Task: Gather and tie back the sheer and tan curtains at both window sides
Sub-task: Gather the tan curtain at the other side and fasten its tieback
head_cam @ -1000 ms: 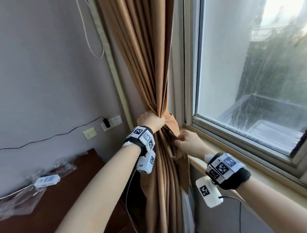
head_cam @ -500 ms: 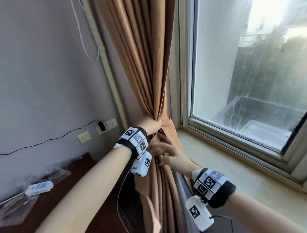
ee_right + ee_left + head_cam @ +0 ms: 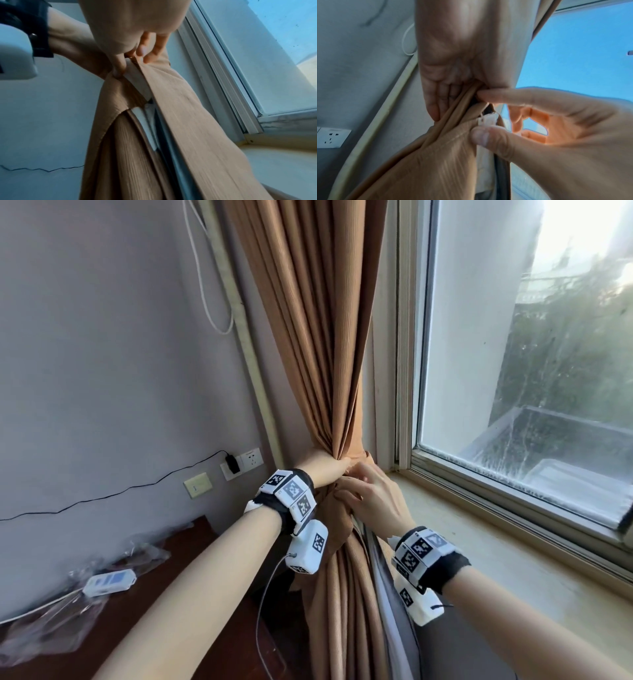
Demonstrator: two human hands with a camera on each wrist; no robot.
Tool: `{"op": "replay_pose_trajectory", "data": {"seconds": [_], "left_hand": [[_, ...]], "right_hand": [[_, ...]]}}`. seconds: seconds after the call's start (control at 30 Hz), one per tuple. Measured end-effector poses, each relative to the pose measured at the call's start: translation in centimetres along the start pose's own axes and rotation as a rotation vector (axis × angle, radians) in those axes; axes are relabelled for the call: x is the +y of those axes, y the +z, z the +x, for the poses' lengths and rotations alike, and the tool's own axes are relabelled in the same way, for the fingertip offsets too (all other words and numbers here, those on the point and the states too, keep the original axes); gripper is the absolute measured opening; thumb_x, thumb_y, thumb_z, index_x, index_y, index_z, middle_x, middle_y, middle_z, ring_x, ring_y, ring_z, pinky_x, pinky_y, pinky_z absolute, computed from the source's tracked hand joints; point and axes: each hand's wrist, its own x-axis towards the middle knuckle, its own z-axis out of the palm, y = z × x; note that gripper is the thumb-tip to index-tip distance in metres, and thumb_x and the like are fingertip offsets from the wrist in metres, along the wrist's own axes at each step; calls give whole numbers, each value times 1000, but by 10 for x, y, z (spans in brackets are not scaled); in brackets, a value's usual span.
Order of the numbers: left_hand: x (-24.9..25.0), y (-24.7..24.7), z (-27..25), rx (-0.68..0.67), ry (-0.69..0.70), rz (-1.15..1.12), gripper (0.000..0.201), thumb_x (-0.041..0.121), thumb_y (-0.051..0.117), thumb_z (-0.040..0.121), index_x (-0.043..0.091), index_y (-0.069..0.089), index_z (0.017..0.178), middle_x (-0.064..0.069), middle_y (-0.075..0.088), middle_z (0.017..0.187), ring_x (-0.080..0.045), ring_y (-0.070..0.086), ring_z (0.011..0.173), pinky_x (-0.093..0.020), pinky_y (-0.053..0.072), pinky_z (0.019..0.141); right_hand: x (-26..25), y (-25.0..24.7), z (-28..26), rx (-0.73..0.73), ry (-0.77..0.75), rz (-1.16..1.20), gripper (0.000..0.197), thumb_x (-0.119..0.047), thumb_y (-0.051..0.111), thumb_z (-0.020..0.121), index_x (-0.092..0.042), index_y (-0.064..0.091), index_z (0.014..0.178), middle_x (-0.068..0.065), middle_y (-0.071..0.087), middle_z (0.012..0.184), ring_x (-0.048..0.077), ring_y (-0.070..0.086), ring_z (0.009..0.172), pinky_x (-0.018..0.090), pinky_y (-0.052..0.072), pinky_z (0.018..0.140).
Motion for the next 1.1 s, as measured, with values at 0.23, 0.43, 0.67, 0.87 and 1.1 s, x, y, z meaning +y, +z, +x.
{"op": "replay_pose_trajectory", "data": {"seconds": [0.23,0.43,0.67,0.87,1.1], "left_hand": [[-7,-8,-5,0,-3,-114,47,36,65,87,8,59,124,-10,62,127,-25,56,120,-26,42,93],[-3,-9,-7,-56,21,-97,39,27,60,90,7,59,123,-12,63,124,-25,58,115,-22,41,83],[-3,-12,1,-120,30,-28,39,27,60,86,8,61,120,-13,65,118,-24,59,109,-24,45,84],[-2,-4,13,-143,-20,-146,16,31,62,82,15,61,85,-3,64,89,-21,60,94,-25,49,79],[4,-5,24,-301,14,-334,84,61,67,74,16,45,142,-5,50,141,-19,47,127,-37,30,114]], "right_hand": [[7,11,11,-10,423,125,95,-66,73,55,-19,31,127,7,30,140,26,37,128,50,38,103],[32,31,57,-359,568,376,152,-69,84,32,-35,-7,149,0,24,151,24,24,141,62,26,111],[58,45,70,-413,525,686,137,-37,98,27,-53,10,131,0,47,131,20,51,123,49,46,102],[48,31,63,-280,478,562,113,-23,86,56,-24,18,146,-6,60,114,14,58,105,32,47,90],[56,32,65,-159,512,554,78,-24,83,56,-20,45,123,-4,68,104,16,65,96,33,53,83]]}}
